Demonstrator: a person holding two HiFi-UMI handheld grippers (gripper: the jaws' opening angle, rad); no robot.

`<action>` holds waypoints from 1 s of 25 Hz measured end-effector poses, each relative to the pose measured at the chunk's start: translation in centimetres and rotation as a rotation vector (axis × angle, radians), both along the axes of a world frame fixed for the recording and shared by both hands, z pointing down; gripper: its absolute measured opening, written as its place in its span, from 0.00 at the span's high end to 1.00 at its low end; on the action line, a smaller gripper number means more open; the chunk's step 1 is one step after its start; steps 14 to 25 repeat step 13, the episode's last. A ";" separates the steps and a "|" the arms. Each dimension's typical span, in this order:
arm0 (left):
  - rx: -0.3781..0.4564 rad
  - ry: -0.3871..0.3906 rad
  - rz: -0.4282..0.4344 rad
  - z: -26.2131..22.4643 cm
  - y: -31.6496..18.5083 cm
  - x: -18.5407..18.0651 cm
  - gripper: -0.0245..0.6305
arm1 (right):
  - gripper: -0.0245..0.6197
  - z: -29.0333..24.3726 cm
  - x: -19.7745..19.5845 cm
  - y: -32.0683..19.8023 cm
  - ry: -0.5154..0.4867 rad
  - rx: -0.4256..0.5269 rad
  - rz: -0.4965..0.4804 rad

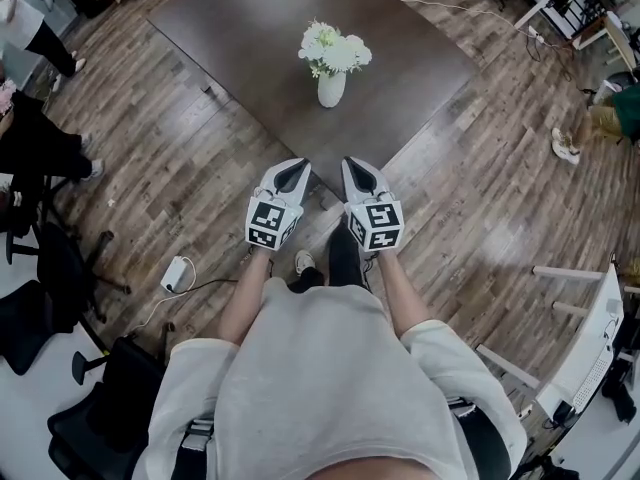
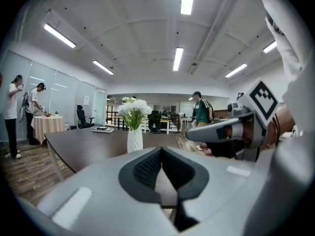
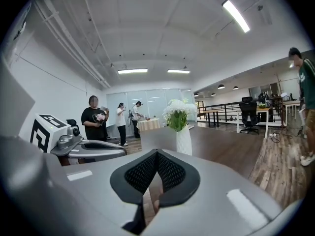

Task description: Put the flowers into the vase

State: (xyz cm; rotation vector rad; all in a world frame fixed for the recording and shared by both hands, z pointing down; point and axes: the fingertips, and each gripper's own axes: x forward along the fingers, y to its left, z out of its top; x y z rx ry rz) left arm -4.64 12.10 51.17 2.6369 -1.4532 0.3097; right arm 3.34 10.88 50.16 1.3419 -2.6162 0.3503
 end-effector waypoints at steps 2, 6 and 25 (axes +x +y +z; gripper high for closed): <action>-0.001 0.002 0.001 0.2 0.4 0.1 0.95 | 0.97 0.1 0.0 0.5 -0.004 -0.001 0.001; 0.002 0.006 0.007 -0.1 0.7 0.6 0.95 | 0.97 0.1 0.3 1.2 -0.004 -0.001 0.003; 0.001 0.002 0.014 0.0 1.1 1.2 0.95 | 0.97 0.3 0.8 1.6 0.002 -0.004 0.005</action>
